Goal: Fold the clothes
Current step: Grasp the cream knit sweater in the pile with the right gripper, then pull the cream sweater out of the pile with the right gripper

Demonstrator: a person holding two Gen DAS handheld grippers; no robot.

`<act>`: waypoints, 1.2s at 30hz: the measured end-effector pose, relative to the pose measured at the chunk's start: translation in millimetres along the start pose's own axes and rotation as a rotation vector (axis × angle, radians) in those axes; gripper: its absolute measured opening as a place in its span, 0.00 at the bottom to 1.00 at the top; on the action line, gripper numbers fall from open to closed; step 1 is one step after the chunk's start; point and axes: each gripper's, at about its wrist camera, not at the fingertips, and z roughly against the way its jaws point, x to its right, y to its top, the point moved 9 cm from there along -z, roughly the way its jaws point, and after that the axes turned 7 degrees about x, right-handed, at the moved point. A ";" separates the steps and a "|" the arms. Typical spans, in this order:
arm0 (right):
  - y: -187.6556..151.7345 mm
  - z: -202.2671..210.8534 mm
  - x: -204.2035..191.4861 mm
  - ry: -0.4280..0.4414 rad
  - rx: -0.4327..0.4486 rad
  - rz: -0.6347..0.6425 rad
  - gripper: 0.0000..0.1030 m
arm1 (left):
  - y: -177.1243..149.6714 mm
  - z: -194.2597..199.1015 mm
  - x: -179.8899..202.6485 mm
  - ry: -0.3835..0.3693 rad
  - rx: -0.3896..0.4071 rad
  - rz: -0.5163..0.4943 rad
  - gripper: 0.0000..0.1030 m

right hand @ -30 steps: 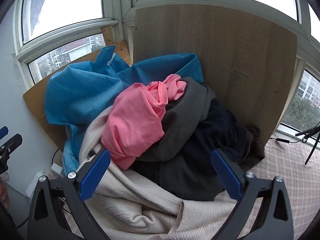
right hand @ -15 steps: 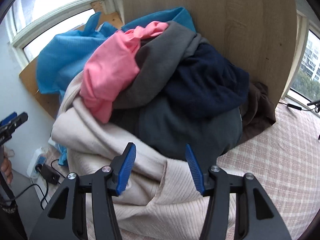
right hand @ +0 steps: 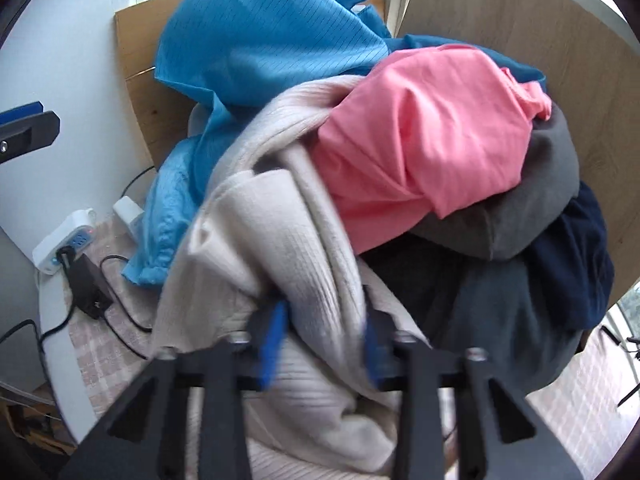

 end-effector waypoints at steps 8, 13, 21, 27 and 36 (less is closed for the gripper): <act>-7.6 101.3 38.3 0.036 0.144 -0.295 0.10 | -17.3 17.8 -4.6 -0.012 -0.001 -0.022 0.97; -38.4 188.3 115.5 -0.106 0.252 -0.489 0.09 | -23.3 22.8 16.1 -0.064 -0.006 -0.065 0.97; -165.6 346.4 239.0 -0.582 0.338 -0.794 0.09 | -35.8 35.1 77.7 -0.166 -0.026 -0.158 0.97; -254.0 391.4 318.6 -0.905 0.071 -0.816 0.28 | -56.4 47.0 137.0 -0.220 -0.049 -0.232 0.97; -198.5 260.6 229.4 -0.323 0.039 -0.473 0.55 | -106.3 86.0 160.2 -0.082 -0.118 -0.097 0.97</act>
